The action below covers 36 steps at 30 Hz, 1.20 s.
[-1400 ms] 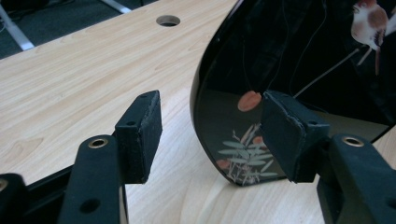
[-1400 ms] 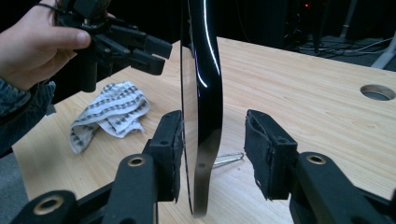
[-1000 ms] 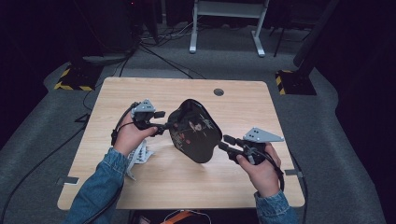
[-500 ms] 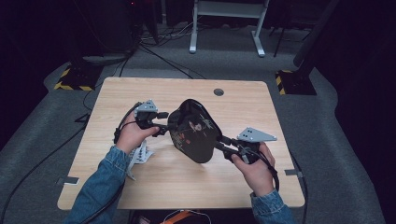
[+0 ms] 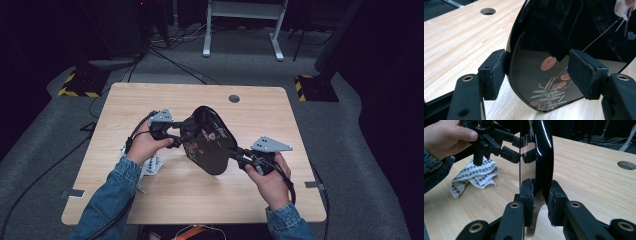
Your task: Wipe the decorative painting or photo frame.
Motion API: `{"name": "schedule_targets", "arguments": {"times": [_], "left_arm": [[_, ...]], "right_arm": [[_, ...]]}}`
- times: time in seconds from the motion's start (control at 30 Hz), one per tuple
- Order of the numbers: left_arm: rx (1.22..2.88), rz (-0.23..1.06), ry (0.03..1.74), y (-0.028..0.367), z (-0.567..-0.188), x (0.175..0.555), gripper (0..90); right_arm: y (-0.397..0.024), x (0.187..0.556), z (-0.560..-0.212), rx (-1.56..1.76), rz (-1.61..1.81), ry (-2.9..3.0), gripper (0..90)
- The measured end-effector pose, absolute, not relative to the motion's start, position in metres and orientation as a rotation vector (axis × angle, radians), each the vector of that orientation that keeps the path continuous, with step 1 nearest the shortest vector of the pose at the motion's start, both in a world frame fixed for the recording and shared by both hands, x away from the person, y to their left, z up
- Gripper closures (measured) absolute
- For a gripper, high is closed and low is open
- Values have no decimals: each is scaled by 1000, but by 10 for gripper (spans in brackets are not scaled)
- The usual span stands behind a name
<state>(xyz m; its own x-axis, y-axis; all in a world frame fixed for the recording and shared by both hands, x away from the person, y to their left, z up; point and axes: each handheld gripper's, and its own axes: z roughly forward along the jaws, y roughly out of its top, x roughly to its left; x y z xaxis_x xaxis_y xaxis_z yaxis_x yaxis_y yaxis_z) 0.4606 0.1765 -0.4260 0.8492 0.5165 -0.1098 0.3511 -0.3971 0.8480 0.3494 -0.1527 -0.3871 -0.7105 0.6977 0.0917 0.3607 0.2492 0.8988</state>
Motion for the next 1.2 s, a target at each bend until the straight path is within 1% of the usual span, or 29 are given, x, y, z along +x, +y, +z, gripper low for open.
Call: {"name": "schedule_targets", "arguments": {"times": [0.27,0.7,0.8,1.0,1.07,1.2], "left_arm": [[2041,233,640,179,-425,457,336],[2092,223,643,182,-420,444,399],[2088,214,650,183,-420,443,427],[2074,222,624,181,-420,447,421],[2044,221,608,180,-419,450,392],[2038,202,598,176,-420,452,384]], "right_arm": [[-152,350,-387,981,1446,2187,764],[-154,354,-388,1005,1403,2124,706],[-155,356,-388,1011,1398,2110,692],[-156,357,-389,1013,1394,2093,687],[-157,358,-390,1012,1389,2095,684],[-157,358,-391,1013,1394,2090,684]]}}
